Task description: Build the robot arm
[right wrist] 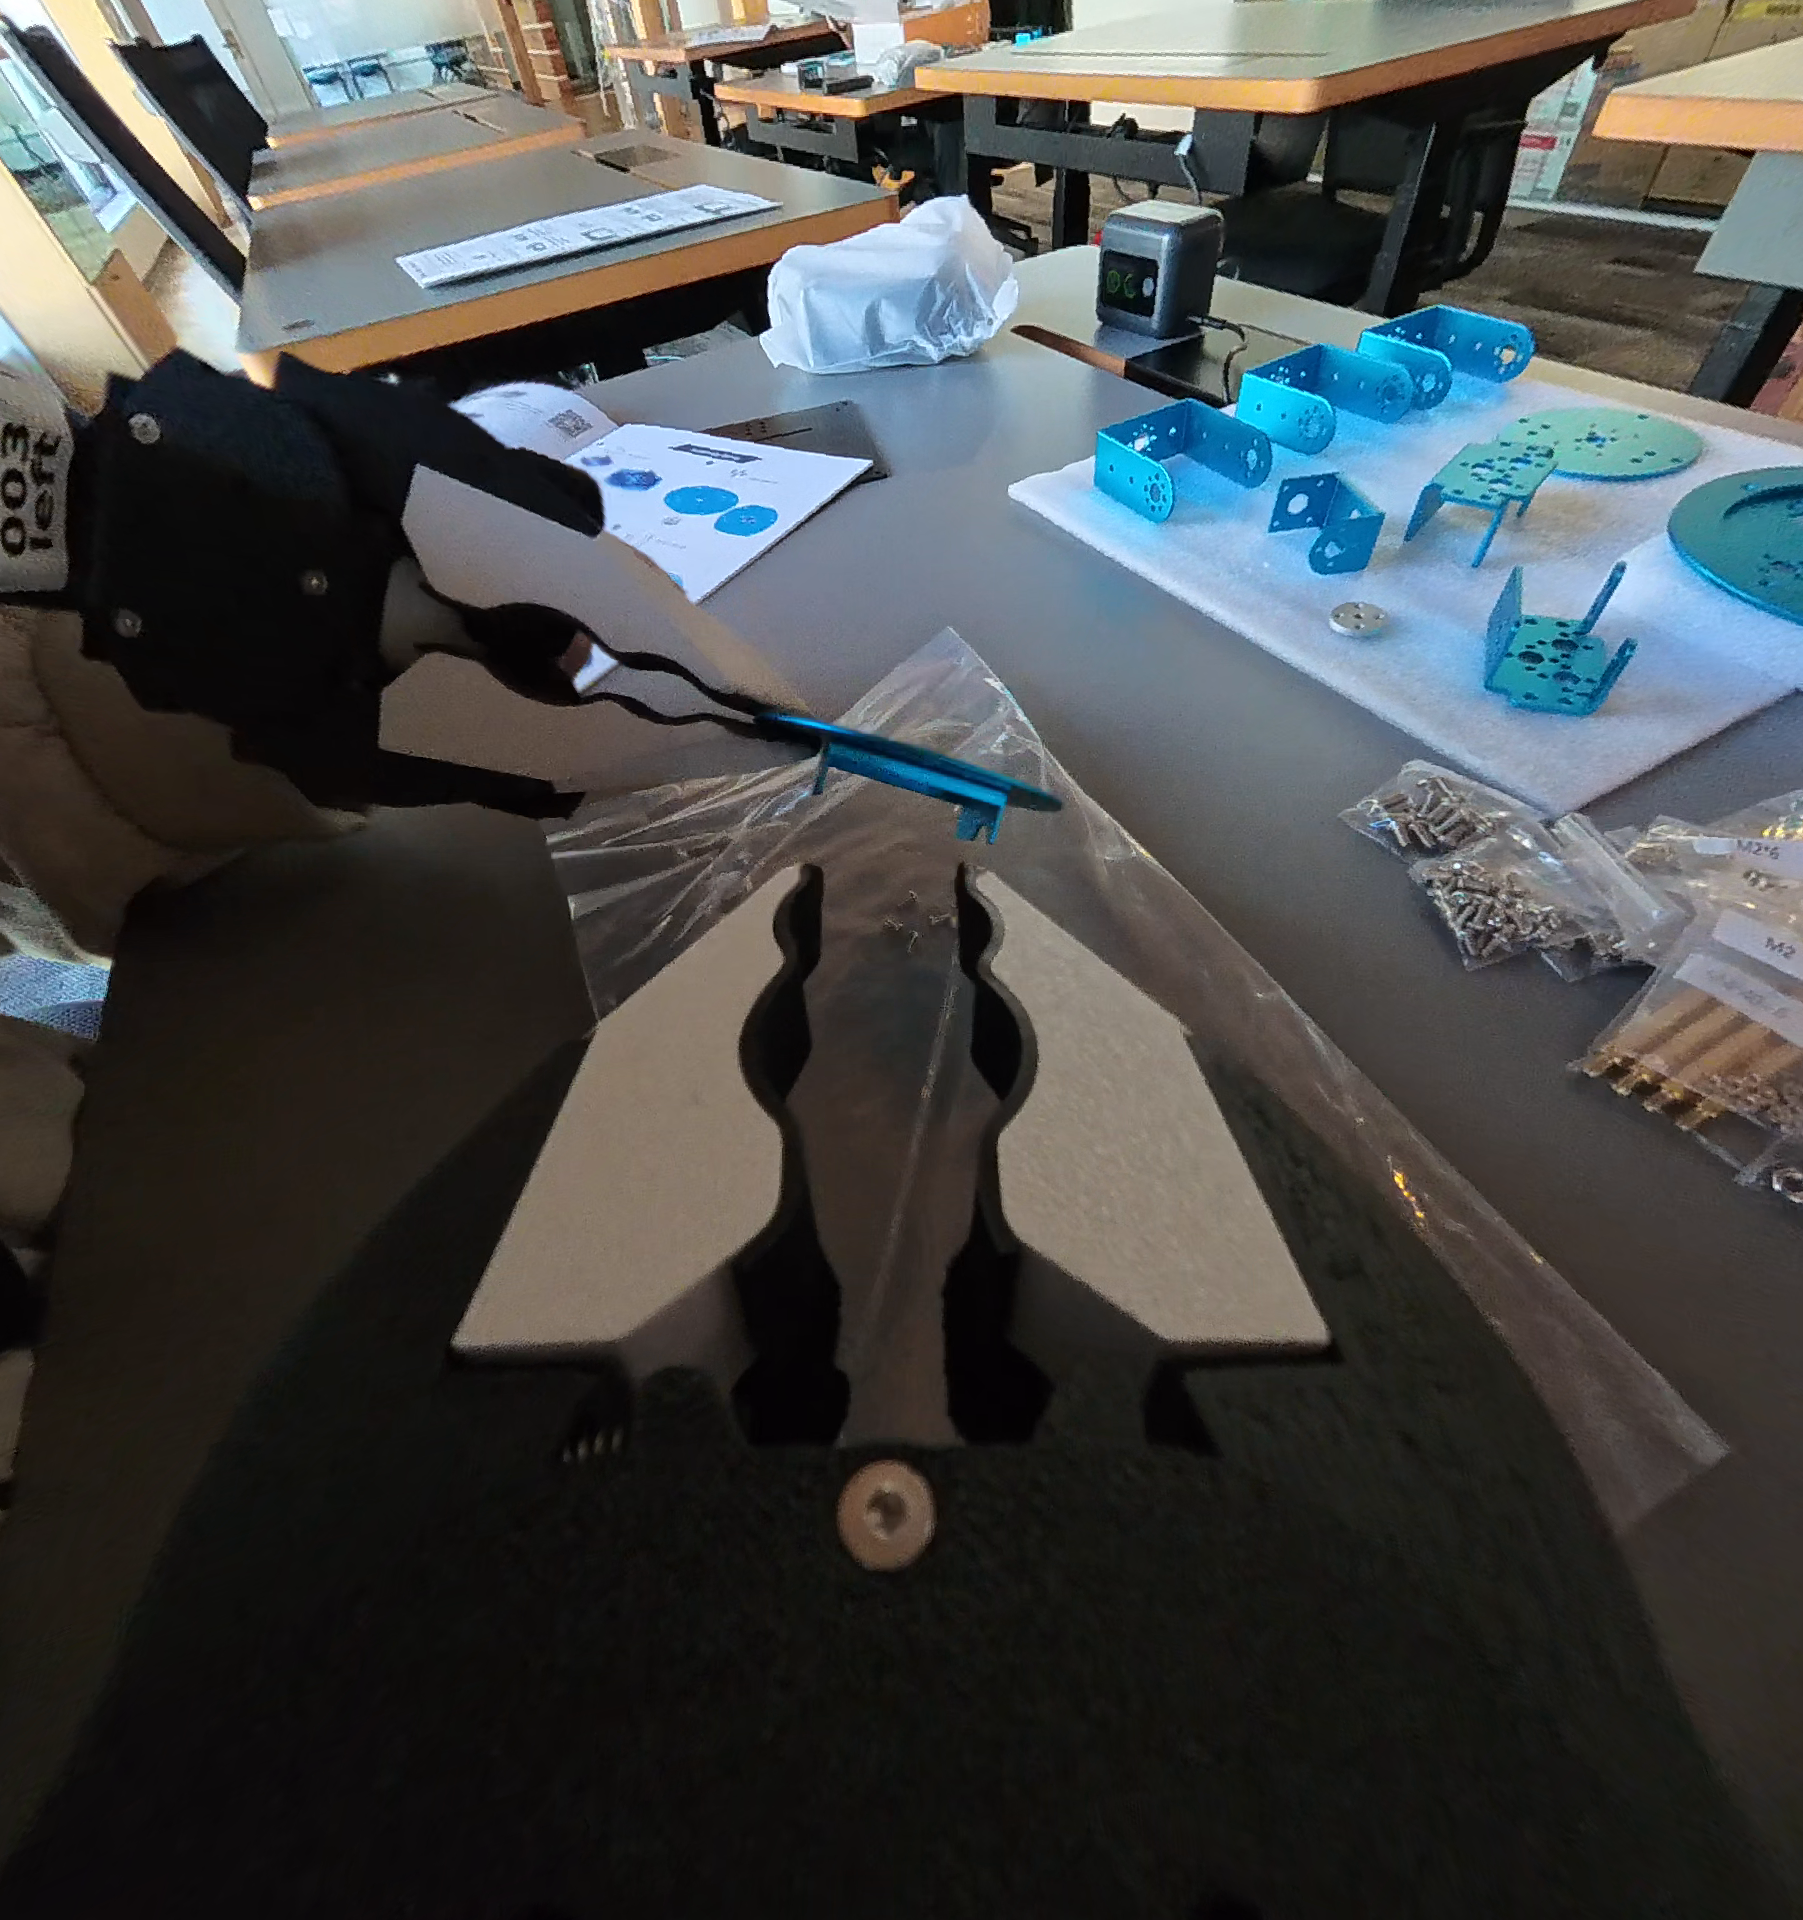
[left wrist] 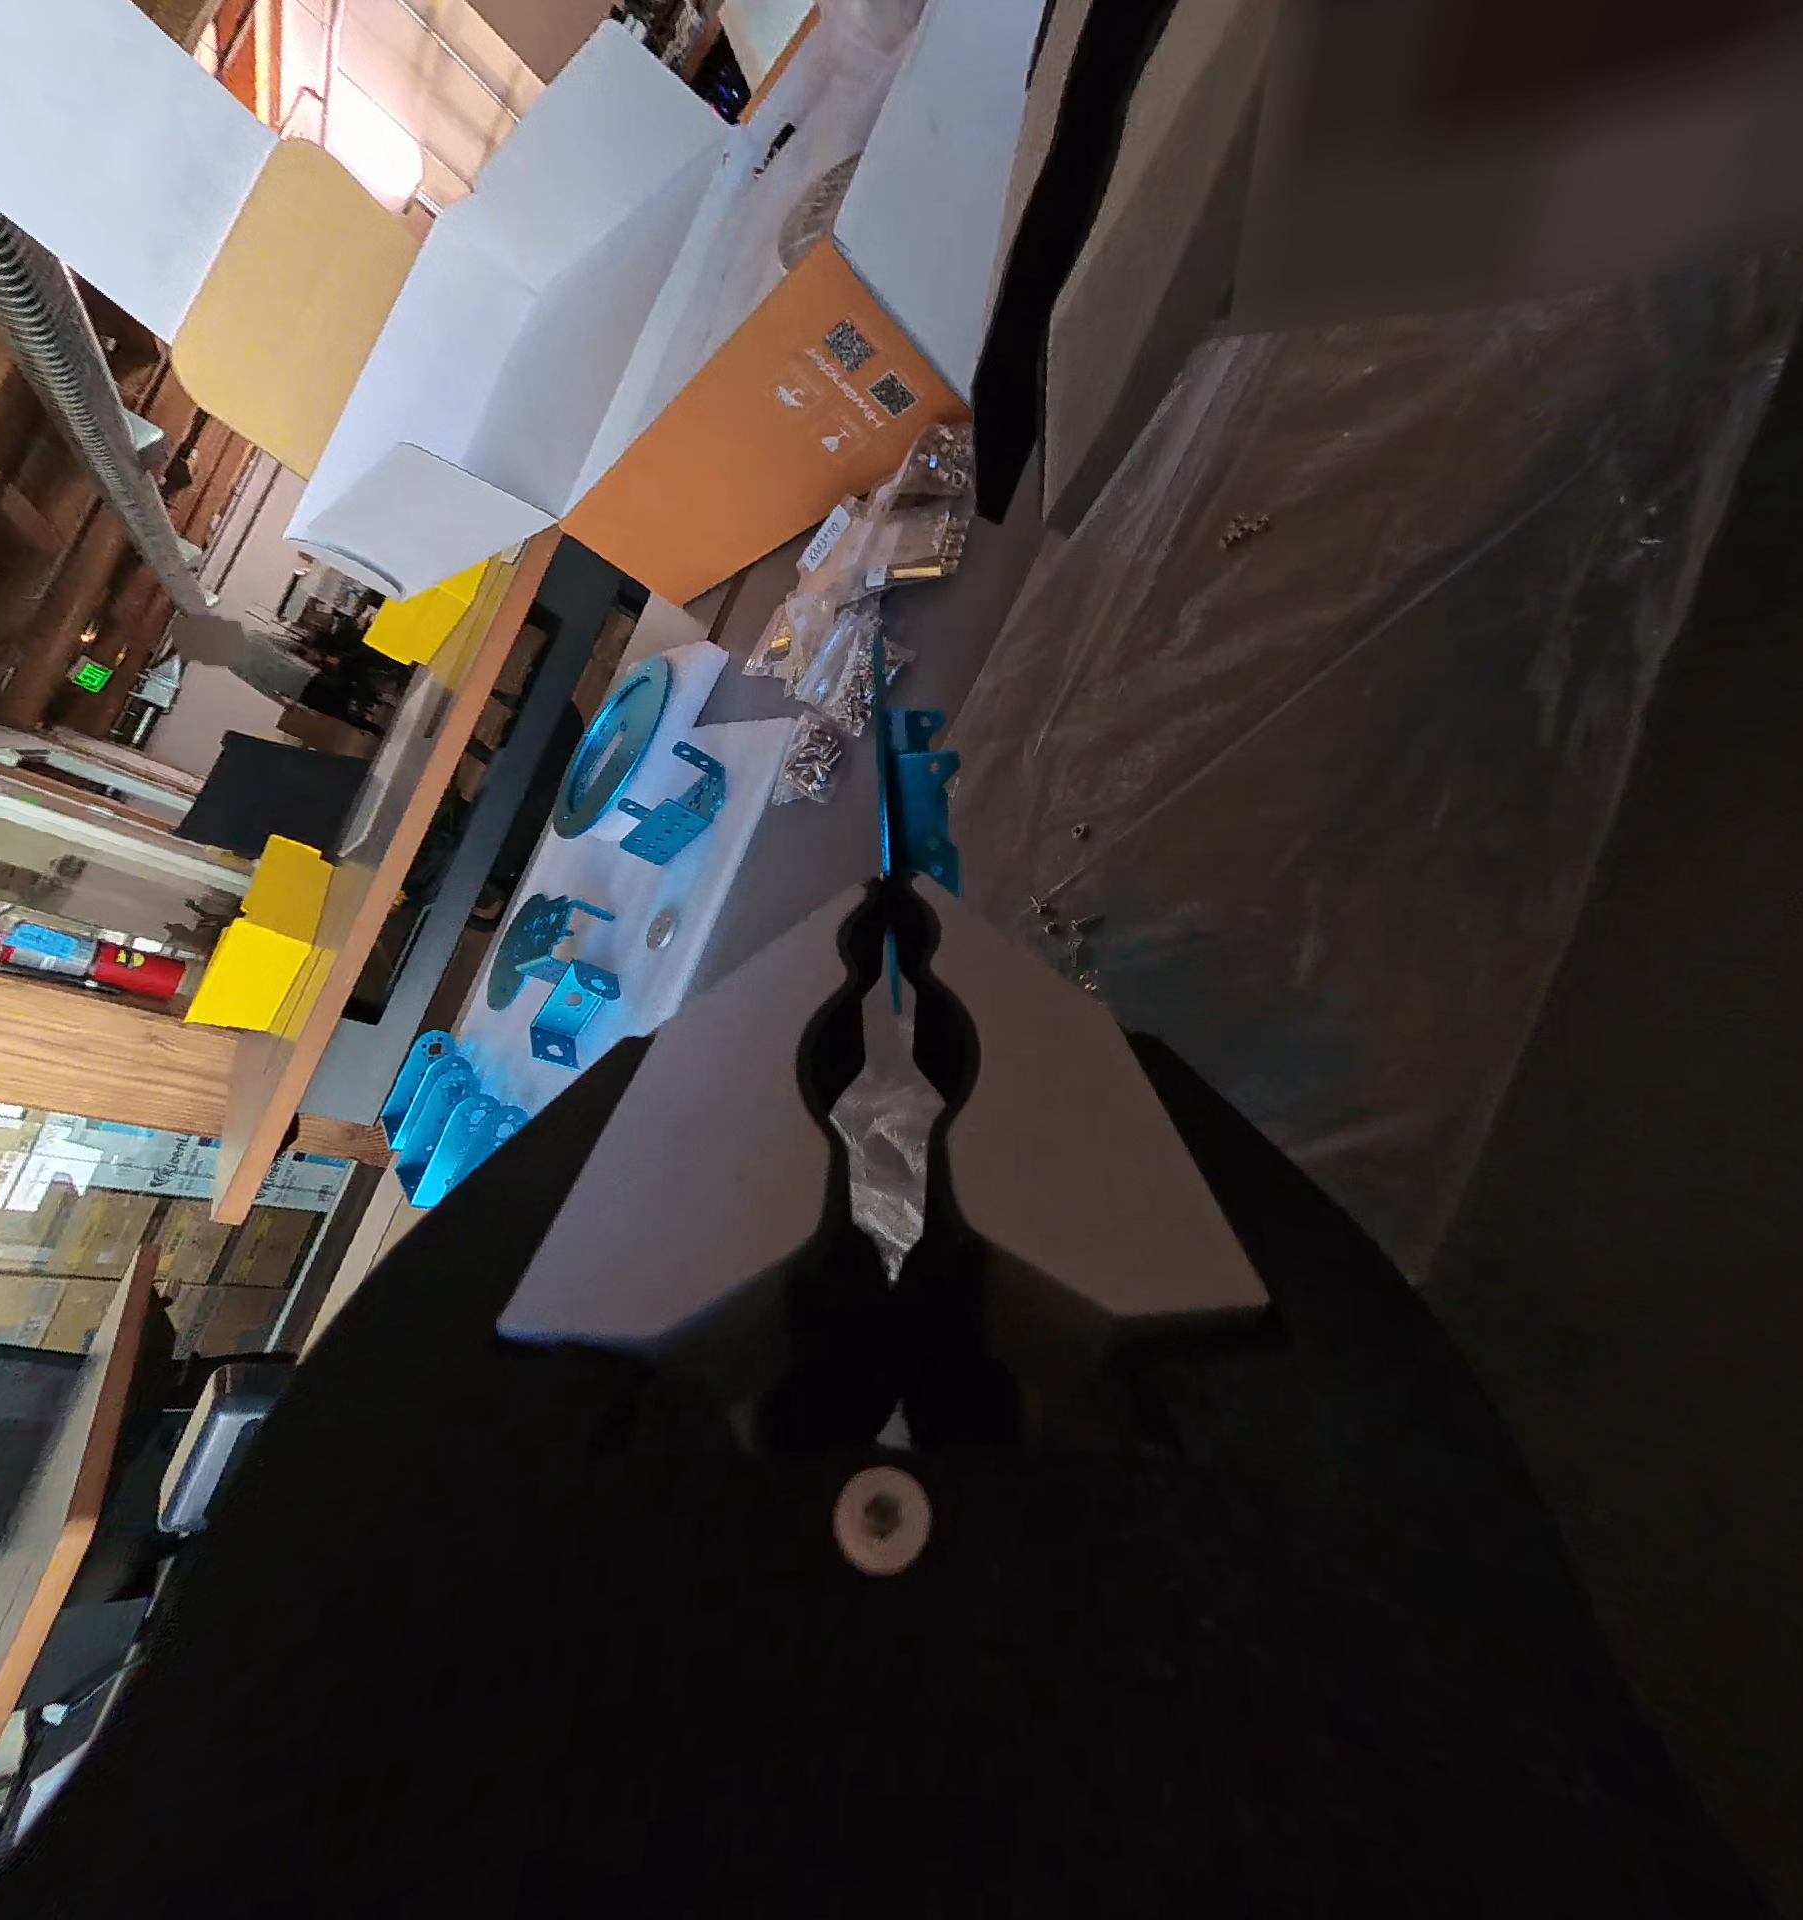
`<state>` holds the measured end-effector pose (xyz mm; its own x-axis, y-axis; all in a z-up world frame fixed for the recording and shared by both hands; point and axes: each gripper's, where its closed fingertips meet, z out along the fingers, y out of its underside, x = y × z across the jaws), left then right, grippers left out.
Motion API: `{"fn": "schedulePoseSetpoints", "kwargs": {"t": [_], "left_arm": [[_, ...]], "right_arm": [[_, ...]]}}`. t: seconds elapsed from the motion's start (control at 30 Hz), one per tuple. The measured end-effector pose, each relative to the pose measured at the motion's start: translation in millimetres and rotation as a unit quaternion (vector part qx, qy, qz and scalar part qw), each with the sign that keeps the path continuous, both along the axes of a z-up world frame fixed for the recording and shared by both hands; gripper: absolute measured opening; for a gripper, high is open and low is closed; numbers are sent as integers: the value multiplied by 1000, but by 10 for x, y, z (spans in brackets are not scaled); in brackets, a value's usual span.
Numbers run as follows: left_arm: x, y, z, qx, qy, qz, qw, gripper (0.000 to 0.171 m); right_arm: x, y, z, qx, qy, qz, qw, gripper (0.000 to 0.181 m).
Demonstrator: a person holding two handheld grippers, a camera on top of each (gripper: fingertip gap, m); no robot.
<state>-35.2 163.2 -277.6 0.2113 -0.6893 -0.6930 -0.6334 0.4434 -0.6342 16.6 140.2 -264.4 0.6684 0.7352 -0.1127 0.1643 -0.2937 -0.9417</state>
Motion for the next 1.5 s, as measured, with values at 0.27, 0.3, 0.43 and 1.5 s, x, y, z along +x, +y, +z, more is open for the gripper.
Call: {"fn": "schedulePoseSetpoints", "kwargs": {"t": [0.27, 0.3, 0.43, 1.5], "left_arm": [[-80, -119, 129, 37, -7, -12, 999, 0], [-103, -133, 146, 42, -4, -16, 999, 0], [-183, -160, 217, 80, 19, -31, 996, 0], [-486, 691, 369, -479, -392, 17, 785, 0]], "right_arm": [[-47, -61, 182, 66, -3, 28, 997, 29], [-79, -92, 218, 76, -3, 42, 996, 32], [-251, -188, 220, 79, -33, 96, 992, 48], [-161, 520, 106, 21, -162, 176, 971, 22]]}}
